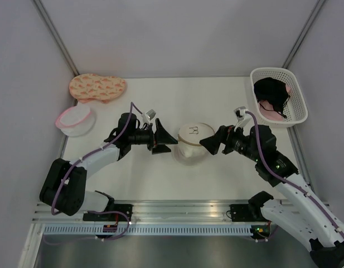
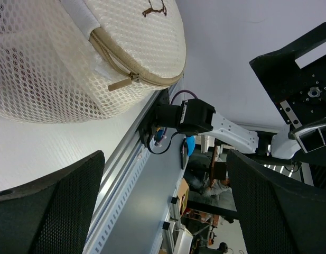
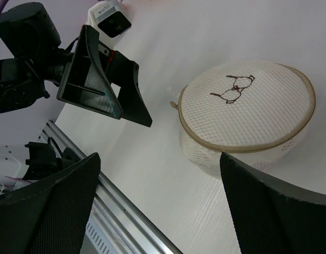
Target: Unzip the laundry bag and remove the bra
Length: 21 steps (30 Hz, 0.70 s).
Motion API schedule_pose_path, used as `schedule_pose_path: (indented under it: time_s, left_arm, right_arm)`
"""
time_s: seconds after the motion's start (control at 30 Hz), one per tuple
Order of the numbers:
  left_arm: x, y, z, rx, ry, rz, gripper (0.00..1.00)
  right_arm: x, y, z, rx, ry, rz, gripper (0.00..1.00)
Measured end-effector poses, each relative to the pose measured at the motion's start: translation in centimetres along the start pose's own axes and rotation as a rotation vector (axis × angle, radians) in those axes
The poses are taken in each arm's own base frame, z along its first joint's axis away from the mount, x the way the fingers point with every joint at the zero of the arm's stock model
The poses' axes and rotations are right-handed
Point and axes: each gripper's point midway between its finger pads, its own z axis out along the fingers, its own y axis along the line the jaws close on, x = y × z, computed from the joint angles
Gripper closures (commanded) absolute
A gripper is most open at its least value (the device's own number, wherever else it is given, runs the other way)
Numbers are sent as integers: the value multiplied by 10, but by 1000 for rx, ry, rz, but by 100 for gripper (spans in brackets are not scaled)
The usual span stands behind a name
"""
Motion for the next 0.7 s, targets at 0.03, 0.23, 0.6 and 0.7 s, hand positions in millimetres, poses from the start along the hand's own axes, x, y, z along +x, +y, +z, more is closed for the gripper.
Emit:
schedule_pose_path:
  time_s: [0.03,0.23,0.6,0.7]
  left_arm:
    - [0,-1,-1,0,-4,3,0]
    - [-1,2,1,-9,2,-11,0]
    - [-55,29,29,-190,-61,-115,0]
    - [-72,39,37,-238,-93,-133,0]
  right_arm:
    - [2,-1,1,4,9,3,2]
    - [4,-2,0,14,27,7,2]
    - [5,-2,-4,17,29,4,2]
    - [5,-2,-7,20,25,4,2]
